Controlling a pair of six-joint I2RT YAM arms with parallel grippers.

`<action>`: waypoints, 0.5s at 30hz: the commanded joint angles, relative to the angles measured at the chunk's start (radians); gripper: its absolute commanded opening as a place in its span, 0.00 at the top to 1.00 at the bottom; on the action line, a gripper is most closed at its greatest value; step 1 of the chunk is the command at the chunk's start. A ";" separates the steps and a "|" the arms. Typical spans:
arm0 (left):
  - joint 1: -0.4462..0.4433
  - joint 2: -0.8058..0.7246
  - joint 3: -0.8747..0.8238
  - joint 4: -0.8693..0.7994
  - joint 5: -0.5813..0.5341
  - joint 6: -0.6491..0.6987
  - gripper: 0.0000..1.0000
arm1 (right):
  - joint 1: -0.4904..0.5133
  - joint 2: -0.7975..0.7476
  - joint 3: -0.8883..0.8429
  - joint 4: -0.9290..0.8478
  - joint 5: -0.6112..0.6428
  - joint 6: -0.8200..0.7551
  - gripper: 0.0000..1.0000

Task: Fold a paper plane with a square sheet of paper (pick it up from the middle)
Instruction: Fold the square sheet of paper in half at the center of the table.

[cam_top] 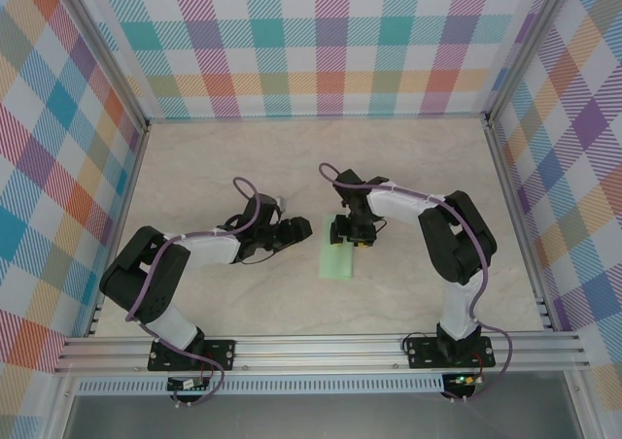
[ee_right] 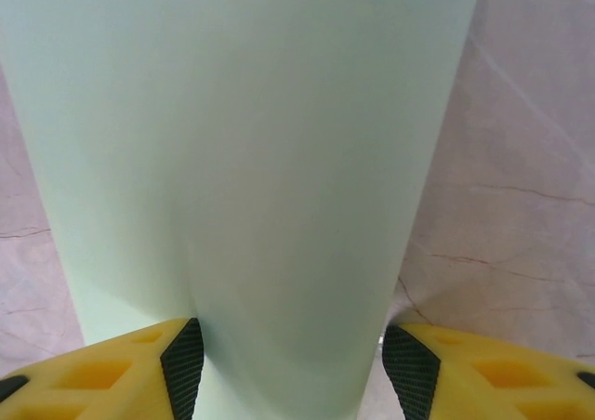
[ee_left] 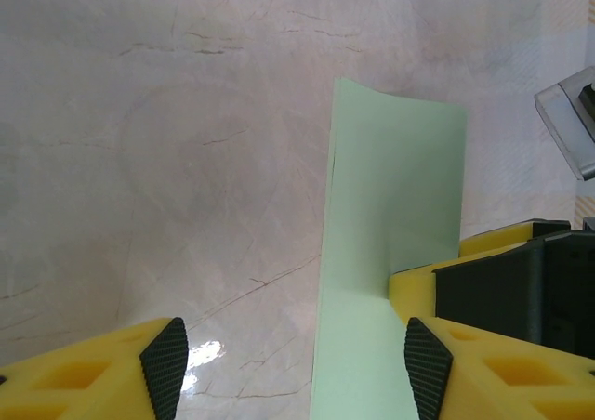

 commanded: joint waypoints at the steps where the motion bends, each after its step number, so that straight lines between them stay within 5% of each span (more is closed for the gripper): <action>1: -0.018 0.004 0.018 0.017 -0.012 0.010 0.36 | 0.019 0.143 -0.061 -0.032 0.087 0.013 0.41; 15: -0.027 0.063 0.035 0.062 0.056 -0.003 0.50 | 0.025 0.188 -0.039 -0.033 0.073 0.048 0.40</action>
